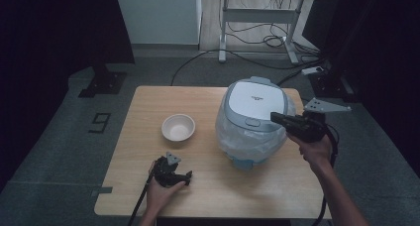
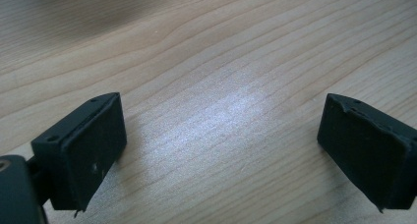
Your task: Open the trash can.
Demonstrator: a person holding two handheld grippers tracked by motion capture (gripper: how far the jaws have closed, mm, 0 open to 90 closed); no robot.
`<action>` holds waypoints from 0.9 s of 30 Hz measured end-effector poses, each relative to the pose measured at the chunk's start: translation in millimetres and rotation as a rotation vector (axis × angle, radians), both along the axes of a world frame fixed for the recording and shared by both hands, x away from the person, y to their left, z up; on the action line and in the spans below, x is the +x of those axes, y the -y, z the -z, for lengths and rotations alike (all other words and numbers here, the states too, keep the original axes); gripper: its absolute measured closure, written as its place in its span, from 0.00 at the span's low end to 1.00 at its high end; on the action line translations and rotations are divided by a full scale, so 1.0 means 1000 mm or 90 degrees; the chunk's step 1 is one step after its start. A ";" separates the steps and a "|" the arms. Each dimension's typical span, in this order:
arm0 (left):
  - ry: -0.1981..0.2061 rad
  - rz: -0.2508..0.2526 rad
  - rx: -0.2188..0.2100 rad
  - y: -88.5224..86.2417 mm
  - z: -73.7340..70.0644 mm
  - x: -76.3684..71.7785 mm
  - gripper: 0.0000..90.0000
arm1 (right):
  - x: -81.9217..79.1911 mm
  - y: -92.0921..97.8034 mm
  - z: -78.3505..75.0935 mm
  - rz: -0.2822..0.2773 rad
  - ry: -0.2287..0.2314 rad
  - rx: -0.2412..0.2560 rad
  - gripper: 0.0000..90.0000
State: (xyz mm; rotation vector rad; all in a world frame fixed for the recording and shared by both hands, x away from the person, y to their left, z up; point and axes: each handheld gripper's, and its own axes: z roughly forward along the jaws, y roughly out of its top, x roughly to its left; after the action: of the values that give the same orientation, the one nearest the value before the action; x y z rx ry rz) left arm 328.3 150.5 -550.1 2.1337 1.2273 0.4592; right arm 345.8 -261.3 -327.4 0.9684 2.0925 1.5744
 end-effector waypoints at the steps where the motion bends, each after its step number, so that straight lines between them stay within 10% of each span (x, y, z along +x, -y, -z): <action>1: 0.000 0.000 0.000 0.000 0.000 0.000 0.04 | 0.000 0.000 0.000 0.000 0.000 0.000 1.00; 27: 0.000 0.000 0.000 0.000 0.000 0.000 0.04 | 0.011 -0.037 0.008 -0.059 -0.019 0.004 1.00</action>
State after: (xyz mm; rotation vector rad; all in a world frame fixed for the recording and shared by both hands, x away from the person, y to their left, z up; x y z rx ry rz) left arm 328.3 150.5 -550.1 2.1338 1.2273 0.4591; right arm 357.3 -224.4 -335.2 0.9154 2.1828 1.6208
